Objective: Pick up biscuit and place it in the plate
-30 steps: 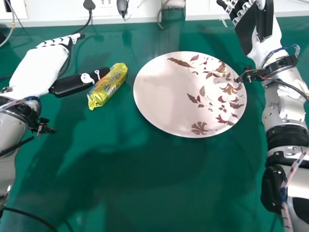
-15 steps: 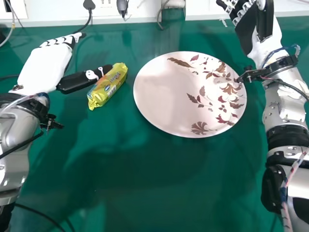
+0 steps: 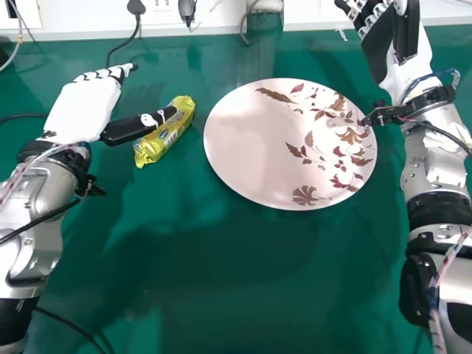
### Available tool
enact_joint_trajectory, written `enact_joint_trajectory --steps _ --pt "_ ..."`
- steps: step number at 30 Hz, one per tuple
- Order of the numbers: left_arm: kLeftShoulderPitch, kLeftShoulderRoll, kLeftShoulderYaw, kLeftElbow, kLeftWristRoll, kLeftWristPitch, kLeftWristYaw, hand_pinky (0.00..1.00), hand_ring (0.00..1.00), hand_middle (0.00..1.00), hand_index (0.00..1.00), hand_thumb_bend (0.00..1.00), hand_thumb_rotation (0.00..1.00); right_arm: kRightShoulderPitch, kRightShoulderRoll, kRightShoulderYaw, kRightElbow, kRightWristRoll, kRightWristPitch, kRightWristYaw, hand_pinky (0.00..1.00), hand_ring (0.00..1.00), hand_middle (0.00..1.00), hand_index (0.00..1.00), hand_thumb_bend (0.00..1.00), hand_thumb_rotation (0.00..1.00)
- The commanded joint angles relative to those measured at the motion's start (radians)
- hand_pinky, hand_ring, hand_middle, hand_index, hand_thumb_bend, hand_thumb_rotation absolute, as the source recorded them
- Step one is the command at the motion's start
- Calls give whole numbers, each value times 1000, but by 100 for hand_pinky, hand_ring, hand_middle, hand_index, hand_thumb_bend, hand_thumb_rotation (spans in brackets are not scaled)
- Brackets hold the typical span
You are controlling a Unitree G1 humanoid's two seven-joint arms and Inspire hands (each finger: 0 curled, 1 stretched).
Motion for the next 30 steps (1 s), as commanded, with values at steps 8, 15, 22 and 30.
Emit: enact_joint_trajectory --steps 8,15,22,30 --pt "-16 -2 -35 26 19 13 5 100 100 100 100 100 88 8 -11 6 -15 -5 -5 -9 100 100 100 100 100 62" --pt "-23 -5 -53 59 30 11 21 100 100 100 100 100 88 12 -6 4 -25 4 5 -11 92 100 100 100 100 64" --pt "-36 0 -56 87 13 0 34 100 100 100 100 100 87 12 -5 2 -29 9 16 -9 93 100 100 100 100 62" --pt "-48 -1 -73 109 19 8 22 100 100 100 100 100 87 11 -4 1 -29 7 14 -16 93 100 100 100 100 60"
